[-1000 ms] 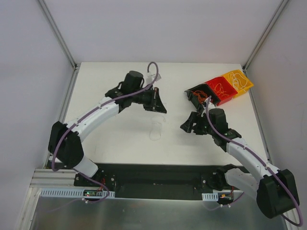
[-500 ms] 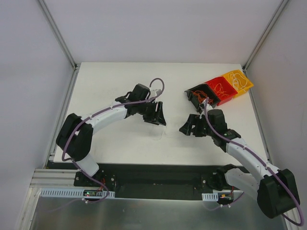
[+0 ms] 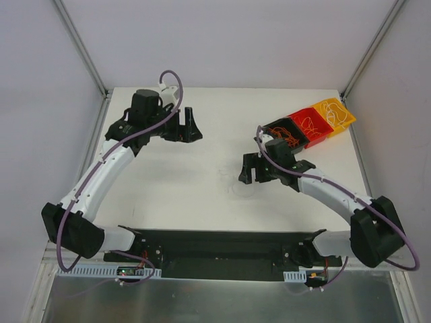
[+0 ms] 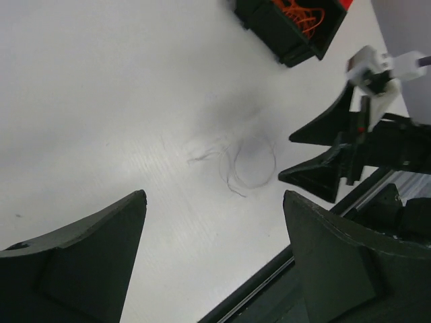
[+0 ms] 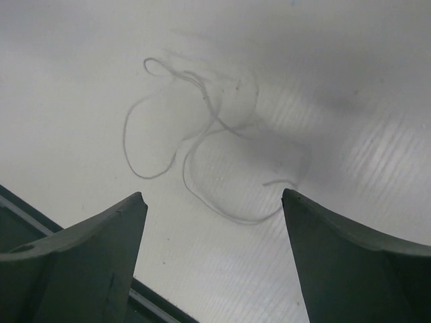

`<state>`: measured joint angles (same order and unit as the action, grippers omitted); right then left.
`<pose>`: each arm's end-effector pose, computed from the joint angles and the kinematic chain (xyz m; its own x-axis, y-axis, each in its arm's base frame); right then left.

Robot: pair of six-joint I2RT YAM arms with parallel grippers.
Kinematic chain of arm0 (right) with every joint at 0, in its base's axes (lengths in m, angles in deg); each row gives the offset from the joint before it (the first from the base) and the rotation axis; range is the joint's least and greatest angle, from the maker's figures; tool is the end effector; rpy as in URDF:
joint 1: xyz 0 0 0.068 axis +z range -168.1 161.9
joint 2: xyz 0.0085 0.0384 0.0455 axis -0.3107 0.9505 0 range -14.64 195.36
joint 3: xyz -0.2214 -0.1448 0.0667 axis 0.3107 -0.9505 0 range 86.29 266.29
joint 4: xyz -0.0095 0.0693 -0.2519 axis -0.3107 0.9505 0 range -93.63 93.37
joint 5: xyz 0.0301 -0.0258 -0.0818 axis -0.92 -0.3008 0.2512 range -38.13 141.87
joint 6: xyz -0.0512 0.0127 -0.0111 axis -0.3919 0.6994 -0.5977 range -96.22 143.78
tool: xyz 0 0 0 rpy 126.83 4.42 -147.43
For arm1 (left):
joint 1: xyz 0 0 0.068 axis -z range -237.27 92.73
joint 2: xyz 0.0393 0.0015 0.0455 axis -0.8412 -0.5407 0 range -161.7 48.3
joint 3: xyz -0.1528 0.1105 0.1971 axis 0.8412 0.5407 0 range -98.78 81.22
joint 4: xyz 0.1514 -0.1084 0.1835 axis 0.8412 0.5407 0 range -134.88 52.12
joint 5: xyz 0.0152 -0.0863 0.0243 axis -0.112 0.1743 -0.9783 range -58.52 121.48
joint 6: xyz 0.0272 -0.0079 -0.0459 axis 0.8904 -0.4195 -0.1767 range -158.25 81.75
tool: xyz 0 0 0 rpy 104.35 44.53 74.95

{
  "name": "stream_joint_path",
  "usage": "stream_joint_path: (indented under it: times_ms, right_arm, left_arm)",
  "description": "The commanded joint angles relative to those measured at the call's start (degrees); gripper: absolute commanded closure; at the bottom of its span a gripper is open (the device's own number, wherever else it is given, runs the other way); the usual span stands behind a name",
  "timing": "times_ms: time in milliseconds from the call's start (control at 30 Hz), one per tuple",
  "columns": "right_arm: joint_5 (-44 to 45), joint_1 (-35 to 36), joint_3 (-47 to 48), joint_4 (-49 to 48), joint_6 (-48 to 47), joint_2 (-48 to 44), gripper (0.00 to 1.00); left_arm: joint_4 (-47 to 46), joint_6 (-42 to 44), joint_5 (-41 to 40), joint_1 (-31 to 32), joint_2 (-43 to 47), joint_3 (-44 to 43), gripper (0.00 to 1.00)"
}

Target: Untangle the cables

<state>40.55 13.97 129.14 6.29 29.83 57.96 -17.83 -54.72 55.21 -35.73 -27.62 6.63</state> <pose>0.2229 0.1478 0.2265 -0.6062 -0.2580 -0.7523 -0.5881 0.7822 0.2057 0.2700 -0.1220 0.3732 -0.6127 -0.0372 -0.7895 0.5127 0.7415 -0.4328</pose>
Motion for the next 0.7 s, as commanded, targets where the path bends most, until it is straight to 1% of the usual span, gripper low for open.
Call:
stream_joint_path:
  times_ms: [0,100,200,333,433,600,667]
  right_arm:
    - [4.27,3.69,8.02,1.16,-10.15,7.19,0.14]
    - [7.79,4.22,12.41,2.47,-12.45,13.87,0.14]
    - [10.17,4.66,15.59,2.92,-12.99,17.83,0.14]
    - [9.82,5.72,18.67,4.33,-13.25,20.30,0.14]
    - [7.81,6.59,18.94,3.62,-12.46,21.62,0.14]
    - [5.60,8.18,17.53,0.02,-10.45,22.76,0.14]
    - [2.97,8.53,17.36,-1.64,-9.91,23.55,0.14]
  left_arm:
    - [3.28,5.04,1.31,0.34,2.36,-7.41,0.18]
    - [3.19,6.27,2.38,0.26,0.95,-7.33,0.18]
    - [3.10,7.06,3.43,0.17,0.51,-3.82,0.18]
    - [2.92,7.68,3.52,0.08,1.04,0.05,0.18]
    - [2.92,7.86,3.87,0.08,1.30,-0.21,0.18]
    - [2.84,7.77,3.43,0.08,1.83,0.32,0.18]
    - [2.75,7.51,3.70,0.08,1.92,0.41,0.18]
